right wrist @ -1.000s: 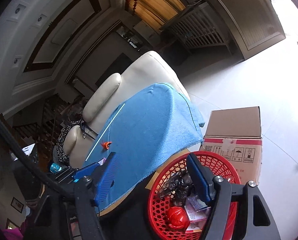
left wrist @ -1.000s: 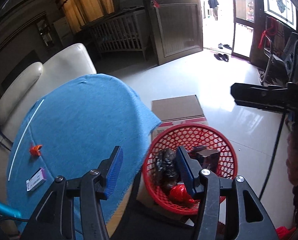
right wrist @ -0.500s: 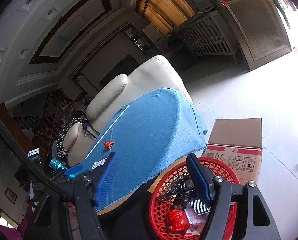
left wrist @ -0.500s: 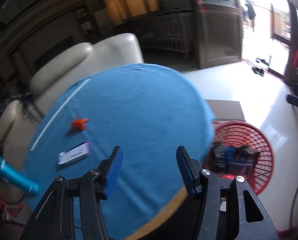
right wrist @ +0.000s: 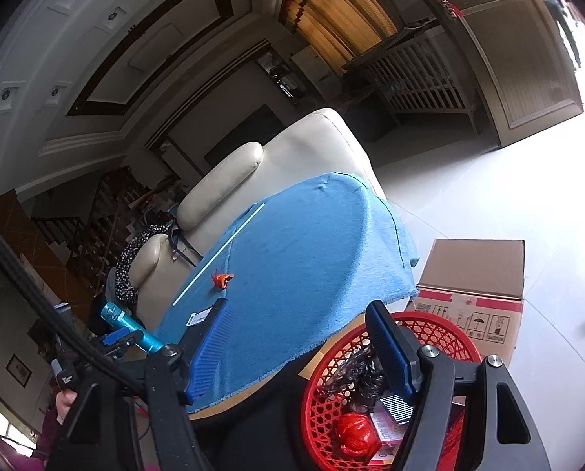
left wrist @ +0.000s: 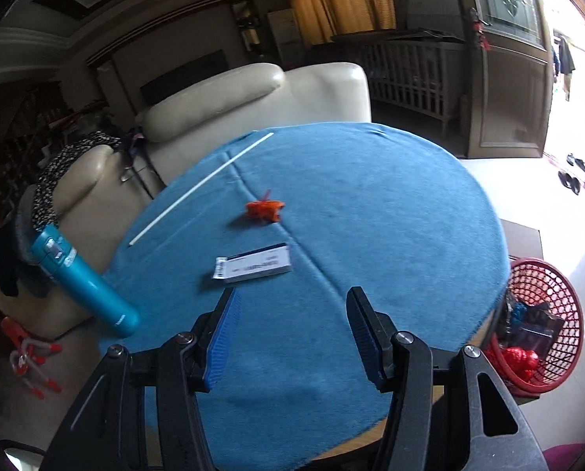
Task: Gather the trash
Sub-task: 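Move both tools back over the table toward the orange plastic piece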
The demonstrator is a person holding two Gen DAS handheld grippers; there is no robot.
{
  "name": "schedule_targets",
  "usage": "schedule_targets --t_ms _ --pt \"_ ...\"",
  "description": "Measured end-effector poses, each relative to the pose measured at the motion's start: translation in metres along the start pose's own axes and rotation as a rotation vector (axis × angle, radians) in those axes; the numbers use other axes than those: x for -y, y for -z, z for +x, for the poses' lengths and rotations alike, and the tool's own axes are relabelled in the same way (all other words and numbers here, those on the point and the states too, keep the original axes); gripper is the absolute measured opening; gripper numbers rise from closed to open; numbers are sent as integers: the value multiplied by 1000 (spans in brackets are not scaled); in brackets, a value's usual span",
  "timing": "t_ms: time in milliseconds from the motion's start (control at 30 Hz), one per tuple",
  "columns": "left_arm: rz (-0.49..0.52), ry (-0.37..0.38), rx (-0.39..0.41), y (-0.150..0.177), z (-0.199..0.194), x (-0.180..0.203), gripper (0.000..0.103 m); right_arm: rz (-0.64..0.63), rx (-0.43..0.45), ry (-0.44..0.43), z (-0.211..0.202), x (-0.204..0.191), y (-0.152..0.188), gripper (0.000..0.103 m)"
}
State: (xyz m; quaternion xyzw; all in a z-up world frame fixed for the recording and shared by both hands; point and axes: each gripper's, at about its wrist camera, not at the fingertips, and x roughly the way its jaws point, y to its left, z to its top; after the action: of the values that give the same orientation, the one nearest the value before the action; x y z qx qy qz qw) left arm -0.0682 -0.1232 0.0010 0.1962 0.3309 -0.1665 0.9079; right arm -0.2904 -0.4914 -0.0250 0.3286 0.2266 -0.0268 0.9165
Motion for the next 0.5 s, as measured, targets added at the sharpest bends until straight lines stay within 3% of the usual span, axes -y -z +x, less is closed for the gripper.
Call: schedule_targets --t_ms 267,500 --pt "-41 -57 -39 7 21 -39 57 36 -56 -86 31 -8 -2 74" --pt "-138 -107 -97 29 45 -97 57 6 -205 -143 117 -47 -14 74"
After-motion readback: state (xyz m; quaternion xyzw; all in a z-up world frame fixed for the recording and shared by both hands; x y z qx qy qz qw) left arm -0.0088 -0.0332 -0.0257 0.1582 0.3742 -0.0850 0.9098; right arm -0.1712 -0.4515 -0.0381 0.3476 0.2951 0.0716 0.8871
